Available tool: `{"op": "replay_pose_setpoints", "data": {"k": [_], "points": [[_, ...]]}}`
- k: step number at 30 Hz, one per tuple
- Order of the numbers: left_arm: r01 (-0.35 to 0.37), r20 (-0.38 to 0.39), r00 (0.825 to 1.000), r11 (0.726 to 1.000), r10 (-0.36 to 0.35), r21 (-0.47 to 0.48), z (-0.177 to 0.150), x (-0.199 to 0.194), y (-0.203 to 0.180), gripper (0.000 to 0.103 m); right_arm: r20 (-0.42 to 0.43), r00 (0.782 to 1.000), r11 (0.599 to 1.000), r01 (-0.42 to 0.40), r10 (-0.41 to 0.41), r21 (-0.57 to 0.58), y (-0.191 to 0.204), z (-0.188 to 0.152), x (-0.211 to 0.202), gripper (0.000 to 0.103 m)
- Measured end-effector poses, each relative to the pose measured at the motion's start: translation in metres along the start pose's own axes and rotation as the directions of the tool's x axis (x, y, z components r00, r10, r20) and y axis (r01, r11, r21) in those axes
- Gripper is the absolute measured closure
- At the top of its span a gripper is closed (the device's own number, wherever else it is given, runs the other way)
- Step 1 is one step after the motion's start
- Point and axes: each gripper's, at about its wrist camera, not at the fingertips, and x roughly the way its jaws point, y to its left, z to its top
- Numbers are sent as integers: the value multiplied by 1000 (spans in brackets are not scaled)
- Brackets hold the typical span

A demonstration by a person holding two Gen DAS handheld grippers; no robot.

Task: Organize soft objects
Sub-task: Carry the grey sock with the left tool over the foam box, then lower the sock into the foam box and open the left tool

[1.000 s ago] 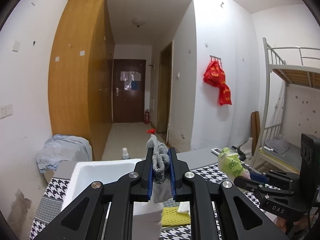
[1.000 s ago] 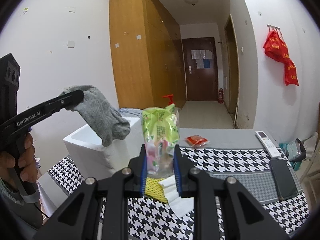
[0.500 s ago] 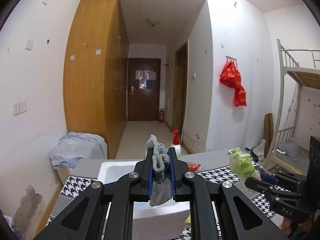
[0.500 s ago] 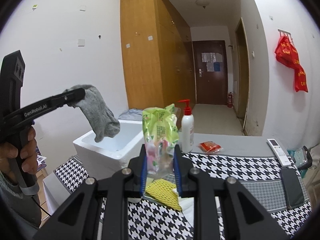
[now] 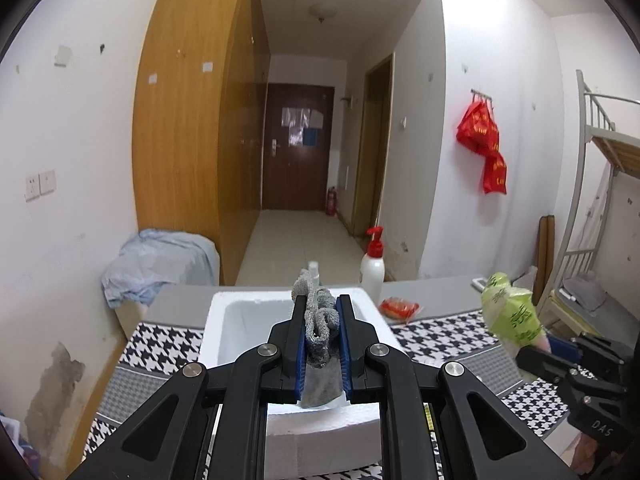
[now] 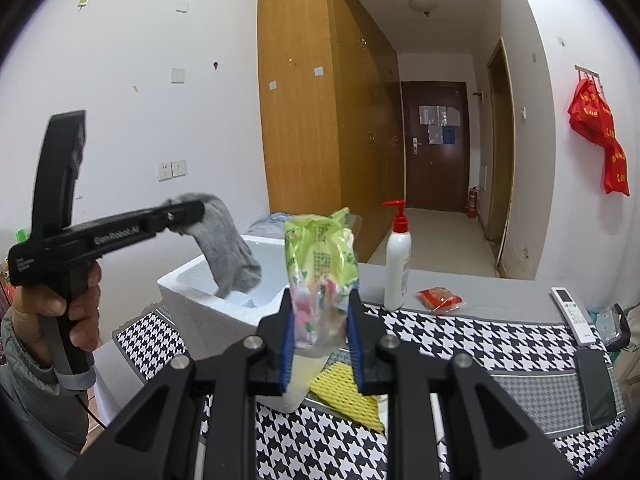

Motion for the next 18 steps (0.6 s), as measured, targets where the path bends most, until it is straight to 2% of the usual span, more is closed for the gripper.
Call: {"op": "replay_pose_setpoints", "data": {"k": [11,18], "points": [[-35,-93,995,999,34,-12,-10,33,13,88,-33,999,1000,5,-5,6,-2,-2,14,76],[-25,-122,992,1000,24,-9,-12,42,15,87,-48,999,1000,12,-11,15,-2,-1,19,76]]}}
